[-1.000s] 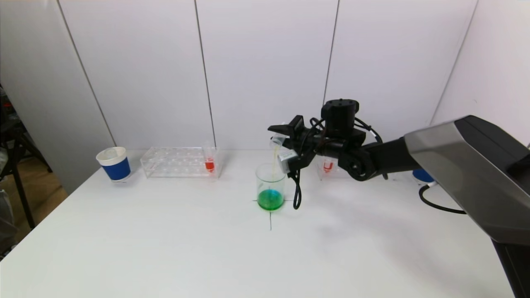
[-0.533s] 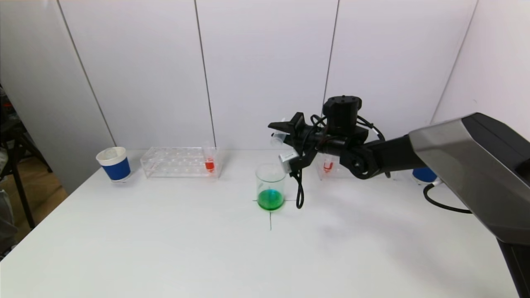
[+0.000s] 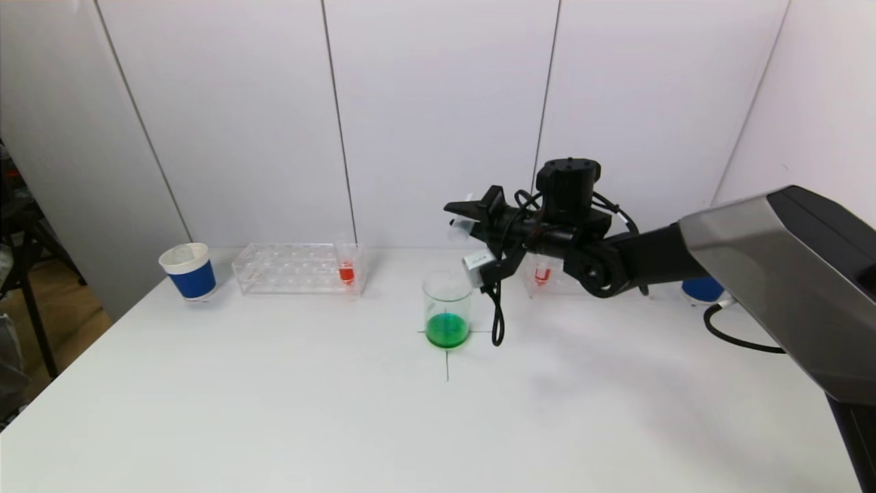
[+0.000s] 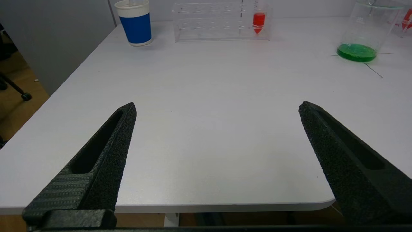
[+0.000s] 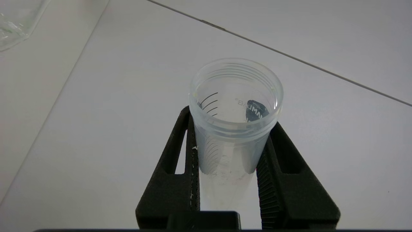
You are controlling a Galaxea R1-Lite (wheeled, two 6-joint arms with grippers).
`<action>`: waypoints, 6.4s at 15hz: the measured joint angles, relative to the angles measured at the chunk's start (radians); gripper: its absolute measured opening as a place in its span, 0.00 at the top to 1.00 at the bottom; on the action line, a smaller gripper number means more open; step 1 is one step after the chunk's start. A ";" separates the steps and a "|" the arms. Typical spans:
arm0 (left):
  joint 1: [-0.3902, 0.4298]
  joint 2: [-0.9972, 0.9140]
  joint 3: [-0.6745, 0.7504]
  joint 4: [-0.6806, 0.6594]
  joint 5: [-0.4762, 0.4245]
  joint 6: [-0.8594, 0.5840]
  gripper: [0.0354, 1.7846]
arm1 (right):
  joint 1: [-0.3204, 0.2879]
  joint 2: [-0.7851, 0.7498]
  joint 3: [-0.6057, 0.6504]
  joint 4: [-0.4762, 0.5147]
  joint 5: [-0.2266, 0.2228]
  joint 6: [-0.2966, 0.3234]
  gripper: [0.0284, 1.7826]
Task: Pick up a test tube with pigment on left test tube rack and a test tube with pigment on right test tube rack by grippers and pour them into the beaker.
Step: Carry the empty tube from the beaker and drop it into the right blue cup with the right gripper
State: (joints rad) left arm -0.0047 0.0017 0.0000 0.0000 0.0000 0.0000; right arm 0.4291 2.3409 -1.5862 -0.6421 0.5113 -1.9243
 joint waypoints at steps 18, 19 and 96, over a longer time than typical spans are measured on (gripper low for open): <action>0.000 0.000 0.000 0.000 0.000 0.000 0.01 | 0.032 -0.077 0.038 0.025 -0.174 1.010 0.70; 0.000 0.000 0.000 0.000 0.000 0.000 0.01 | 0.037 -0.090 0.038 0.036 -0.198 1.105 0.70; 0.000 0.000 0.000 0.000 0.000 0.000 0.01 | -0.759 -0.031 0.248 -0.003 -0.190 1.899 0.70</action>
State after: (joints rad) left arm -0.0047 0.0017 0.0000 0.0000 0.0000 0.0000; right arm -0.3296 2.3096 -1.3379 -0.6451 0.3217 -0.0257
